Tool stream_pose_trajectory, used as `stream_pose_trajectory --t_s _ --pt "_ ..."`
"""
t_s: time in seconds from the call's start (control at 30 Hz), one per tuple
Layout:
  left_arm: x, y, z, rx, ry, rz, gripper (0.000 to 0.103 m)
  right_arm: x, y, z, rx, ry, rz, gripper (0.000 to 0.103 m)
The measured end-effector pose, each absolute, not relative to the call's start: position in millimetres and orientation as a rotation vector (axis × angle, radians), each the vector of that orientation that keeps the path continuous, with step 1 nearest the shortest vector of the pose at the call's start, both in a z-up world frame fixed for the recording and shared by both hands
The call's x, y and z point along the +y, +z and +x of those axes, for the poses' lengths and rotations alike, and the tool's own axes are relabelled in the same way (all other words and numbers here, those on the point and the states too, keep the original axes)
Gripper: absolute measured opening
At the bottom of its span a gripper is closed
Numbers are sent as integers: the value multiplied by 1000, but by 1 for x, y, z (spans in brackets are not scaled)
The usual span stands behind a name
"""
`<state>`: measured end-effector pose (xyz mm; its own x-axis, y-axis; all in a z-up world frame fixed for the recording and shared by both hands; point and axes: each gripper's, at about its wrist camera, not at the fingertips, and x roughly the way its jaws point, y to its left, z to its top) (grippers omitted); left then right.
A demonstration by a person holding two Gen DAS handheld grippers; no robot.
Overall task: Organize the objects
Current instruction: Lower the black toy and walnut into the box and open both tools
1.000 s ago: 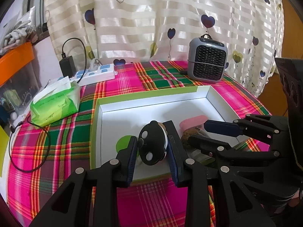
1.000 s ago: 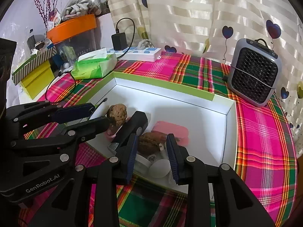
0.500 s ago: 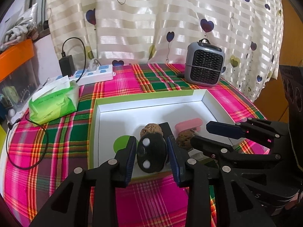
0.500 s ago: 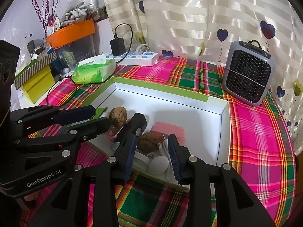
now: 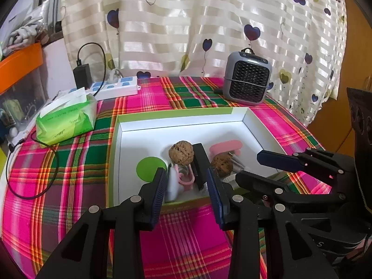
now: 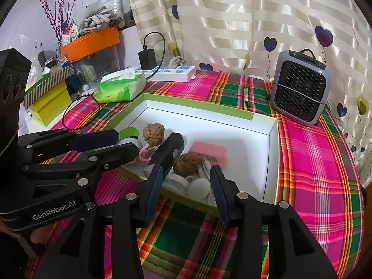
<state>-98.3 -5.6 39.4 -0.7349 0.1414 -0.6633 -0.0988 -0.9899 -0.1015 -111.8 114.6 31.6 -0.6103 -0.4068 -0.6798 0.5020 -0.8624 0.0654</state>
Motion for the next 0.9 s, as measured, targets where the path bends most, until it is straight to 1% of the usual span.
stream_pose_trajectory --t_s 0.3,0.5,0.6,0.9 --pt "-26 39 -99 -156 2862 -1092 35 124 32 -112 142 -2459 993 44" --pt "-32 32 -110 -157 2886 -1130 34 126 30 -115 122 -2459 1016 44" --pt "-30 28 -115 -161 2860 -1146 31 125 29 -115 120 -2453 1021 44" --pt "-22 32 -113 -150 2831 -1111 31 126 33 -109 111 -2453 1010 44"
